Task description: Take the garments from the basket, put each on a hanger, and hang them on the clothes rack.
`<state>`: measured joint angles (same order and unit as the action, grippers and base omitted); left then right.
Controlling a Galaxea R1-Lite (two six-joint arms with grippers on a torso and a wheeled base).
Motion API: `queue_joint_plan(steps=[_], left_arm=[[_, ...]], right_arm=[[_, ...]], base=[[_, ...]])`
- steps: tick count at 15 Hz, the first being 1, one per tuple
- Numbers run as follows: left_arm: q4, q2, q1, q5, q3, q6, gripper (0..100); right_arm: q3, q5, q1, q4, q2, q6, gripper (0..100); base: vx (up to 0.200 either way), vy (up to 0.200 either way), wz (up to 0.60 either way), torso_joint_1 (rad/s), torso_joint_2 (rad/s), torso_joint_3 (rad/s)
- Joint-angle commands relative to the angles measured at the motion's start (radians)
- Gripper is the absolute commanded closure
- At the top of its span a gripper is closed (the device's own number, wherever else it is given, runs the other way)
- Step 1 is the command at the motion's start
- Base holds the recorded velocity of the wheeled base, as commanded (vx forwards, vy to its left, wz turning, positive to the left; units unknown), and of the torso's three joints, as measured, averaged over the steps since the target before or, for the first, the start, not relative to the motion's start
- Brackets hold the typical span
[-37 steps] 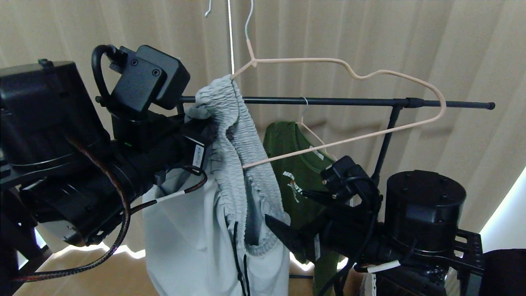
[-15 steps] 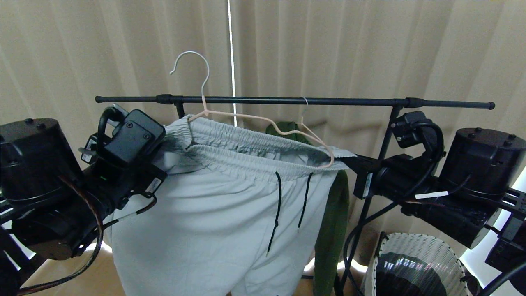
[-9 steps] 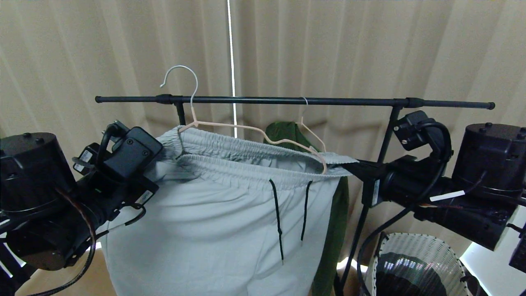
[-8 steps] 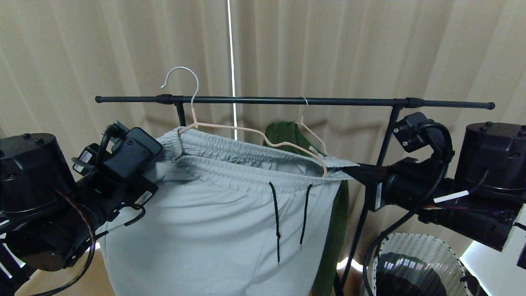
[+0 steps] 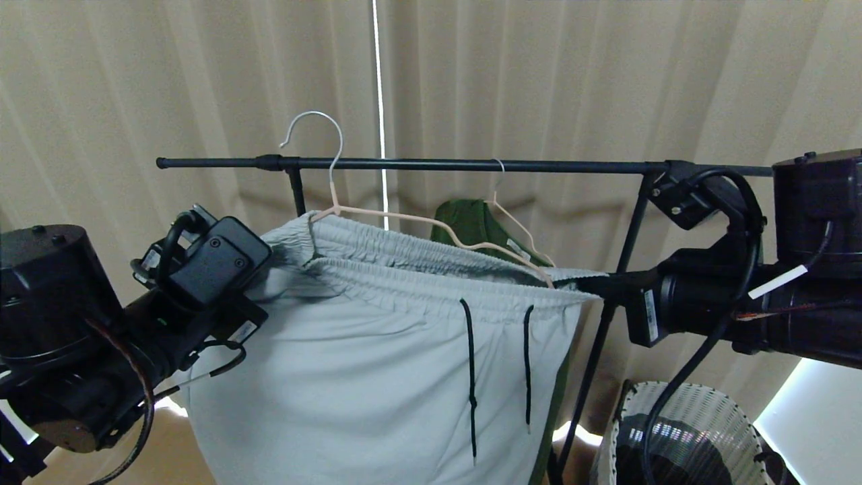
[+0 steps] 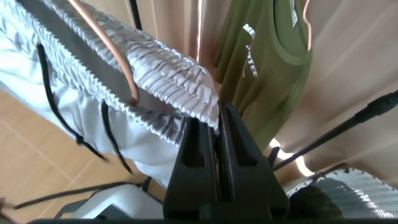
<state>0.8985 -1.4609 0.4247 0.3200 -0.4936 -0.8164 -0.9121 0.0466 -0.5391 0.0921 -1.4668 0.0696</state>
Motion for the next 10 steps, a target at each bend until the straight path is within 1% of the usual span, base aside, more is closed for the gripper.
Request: queue_joint_plan(steps=[1,2,3,5,8,10], left_arm=[[0.022,-0.009,0.014,-0.013,0.003,0.000,100],[0.059,-0.012,0.017,-0.075,0.004,-0.003,100],[0.060,-0.010,0.017,-0.088,0.001,-0.001,100],[0.082,-0.012,0.020,-0.141,-0.008,0.000,100],[0.163,-0.038,0.032,-0.200,-0.003,0.002,100],[0.194,-0.062,0.040,-0.242,0.004,0.000,100]], right_arm=[[-0.019,0.001,-0.001,-0.002,-0.032,0.001,100],[-0.022,0.004,-0.001,-0.020,-0.061,0.003,100],[-0.024,0.002,-0.001,-0.038,-0.064,0.004,100],[-0.036,0.004,-0.004,-0.080,-0.073,0.027,100],[-0.045,0.004,-0.004,-0.081,-0.092,0.029,100],[-0.047,0.004,-0.005,-0.080,-0.104,0.030,100]], base=[[0.000,0.000,0.00,0.000,0.00,0.000],[0.000,0.000,0.00,0.000,0.00,0.000],[0.000,0.000,0.00,0.000,0.00,0.000],[0.000,0.000,0.00,0.000,0.00,0.000],[0.000,0.000,0.00,0.000,0.00,0.000],[0.000,0.000,0.00,0.000,0.00,0.000]])
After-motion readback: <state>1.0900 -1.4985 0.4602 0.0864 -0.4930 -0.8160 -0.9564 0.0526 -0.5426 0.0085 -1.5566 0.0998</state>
